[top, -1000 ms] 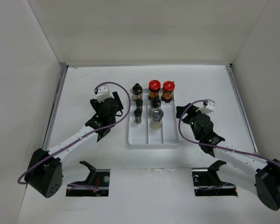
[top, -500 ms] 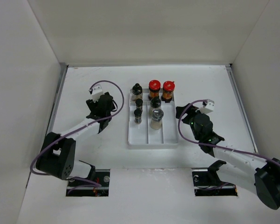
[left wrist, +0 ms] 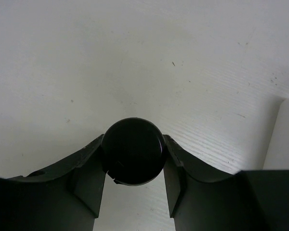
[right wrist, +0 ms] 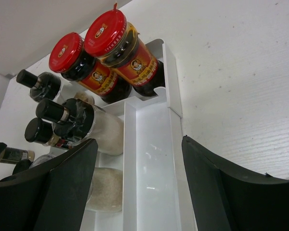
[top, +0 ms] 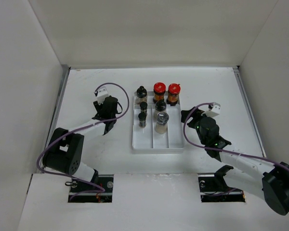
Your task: Organize the condiment bottles
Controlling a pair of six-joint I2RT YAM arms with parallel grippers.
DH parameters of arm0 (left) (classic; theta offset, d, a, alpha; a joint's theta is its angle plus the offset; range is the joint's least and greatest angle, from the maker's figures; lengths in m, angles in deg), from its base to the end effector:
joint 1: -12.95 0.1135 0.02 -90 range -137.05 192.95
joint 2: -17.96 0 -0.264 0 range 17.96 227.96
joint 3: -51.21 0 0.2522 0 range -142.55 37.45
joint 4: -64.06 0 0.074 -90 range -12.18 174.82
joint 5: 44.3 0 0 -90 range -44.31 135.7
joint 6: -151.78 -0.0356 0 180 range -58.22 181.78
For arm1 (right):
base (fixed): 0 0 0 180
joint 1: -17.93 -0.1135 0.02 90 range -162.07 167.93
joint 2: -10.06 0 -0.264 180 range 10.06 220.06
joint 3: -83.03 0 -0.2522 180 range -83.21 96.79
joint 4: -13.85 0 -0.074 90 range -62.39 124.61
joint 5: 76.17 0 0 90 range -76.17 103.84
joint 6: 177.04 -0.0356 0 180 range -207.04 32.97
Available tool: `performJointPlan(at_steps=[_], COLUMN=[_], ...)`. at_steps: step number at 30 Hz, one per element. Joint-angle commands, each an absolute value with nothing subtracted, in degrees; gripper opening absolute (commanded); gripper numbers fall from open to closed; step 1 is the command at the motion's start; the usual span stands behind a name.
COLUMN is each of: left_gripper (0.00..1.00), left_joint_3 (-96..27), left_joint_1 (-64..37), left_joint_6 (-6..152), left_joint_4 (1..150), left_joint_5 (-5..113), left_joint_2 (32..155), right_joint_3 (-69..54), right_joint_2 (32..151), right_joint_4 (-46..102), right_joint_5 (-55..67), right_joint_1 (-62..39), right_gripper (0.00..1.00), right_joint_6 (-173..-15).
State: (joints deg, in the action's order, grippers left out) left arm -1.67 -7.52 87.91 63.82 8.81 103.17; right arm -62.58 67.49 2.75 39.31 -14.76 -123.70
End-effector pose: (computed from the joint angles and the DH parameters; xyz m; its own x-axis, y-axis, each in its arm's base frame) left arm 0.2865 -0.0842 0.1873 -0.3602 -0.2415 -0.9011 -0.3958 0.9142 -0.0868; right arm 0.1882 0.1026 0.2153 -0.2193 0.4997 -0.8380 -0.0030 0.8585 0.5128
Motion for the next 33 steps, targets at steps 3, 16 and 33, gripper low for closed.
performJointPlan(at_steps=[3, 16, 33], left_gripper=[0.29, 0.29, 0.29], left_joint_3=[-3.0, -1.0, 0.6], left_joint_1=[-9.5, -23.0, -42.3], left_joint_6=[86.1, 87.2, 91.8], left_joint_4=[61.3, 80.4, 78.1], left_joint_5=[7.4, 9.3, 15.5], left_joint_2=[99.2, 78.5, 86.9], right_joint_3=[-61.0, -61.0, -61.3], right_joint_2=[67.8, 68.3, 67.5], right_joint_4=[-0.3, -0.4, -0.3], right_joint_5=[38.7, 38.7, 39.2], right_joint_1=[-15.2, -15.2, -15.2], right_gripper=[0.78, 0.77, 0.77], right_joint_6=[-123.4, -123.4, -123.2])
